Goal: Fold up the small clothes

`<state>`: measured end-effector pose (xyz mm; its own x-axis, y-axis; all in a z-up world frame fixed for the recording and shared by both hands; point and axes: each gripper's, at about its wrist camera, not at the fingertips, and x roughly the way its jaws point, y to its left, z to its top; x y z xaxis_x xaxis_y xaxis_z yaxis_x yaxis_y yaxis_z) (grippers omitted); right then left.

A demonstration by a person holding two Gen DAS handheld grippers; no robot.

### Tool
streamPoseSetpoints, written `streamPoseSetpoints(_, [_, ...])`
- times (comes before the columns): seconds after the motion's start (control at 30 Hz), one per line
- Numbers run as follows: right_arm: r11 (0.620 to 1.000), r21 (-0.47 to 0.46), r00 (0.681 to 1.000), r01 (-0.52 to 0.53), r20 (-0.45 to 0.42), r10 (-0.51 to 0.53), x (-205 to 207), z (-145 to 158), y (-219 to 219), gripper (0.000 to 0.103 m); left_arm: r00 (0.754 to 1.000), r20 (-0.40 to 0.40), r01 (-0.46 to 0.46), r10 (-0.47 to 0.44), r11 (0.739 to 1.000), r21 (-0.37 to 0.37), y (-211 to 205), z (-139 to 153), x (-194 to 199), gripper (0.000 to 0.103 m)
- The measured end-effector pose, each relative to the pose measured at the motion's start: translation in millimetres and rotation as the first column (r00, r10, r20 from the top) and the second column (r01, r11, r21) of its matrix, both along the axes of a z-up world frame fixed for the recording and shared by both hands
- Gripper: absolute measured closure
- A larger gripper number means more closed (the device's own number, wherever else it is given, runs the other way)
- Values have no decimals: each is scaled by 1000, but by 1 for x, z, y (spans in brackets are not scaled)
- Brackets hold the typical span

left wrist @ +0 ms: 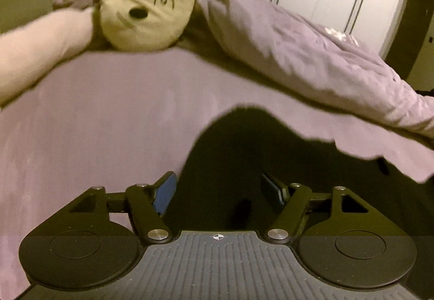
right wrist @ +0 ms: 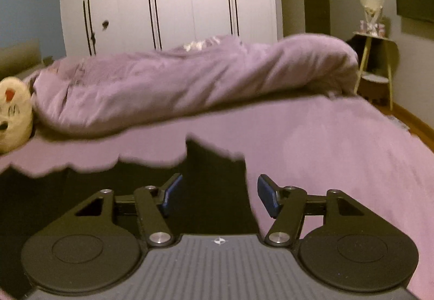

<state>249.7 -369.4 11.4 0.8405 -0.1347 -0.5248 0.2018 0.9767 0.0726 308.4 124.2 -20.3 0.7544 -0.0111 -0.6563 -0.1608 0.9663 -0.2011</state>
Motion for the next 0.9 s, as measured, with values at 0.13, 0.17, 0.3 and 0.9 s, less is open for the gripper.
streamPoseSetpoints(0.13, [998, 69, 1000, -1, 17, 0, -49, -13, 16, 44, 1000, 12, -12, 12, 999, -47, -12, -5, -45, 26])
streamPoseSetpoints(0.17, [996, 94, 1000, -11, 21, 9, -56, -14, 20, 45, 1000, 15, -14, 14, 999, -47, -19, -4, -55, 26])
streamPoseSetpoints(0.3, [983, 163, 996, -82, 33, 78, -57, -12, 37, 59, 999, 42, 3, -3, 1000, 4, -51, 5, -68, 23])
streamPoseSetpoints(0.9, [997, 33, 987, -66, -143, 70, -28, -54, 41, 74, 983, -131, 140, -127, 986, 94, -103, -23, -40, 20])
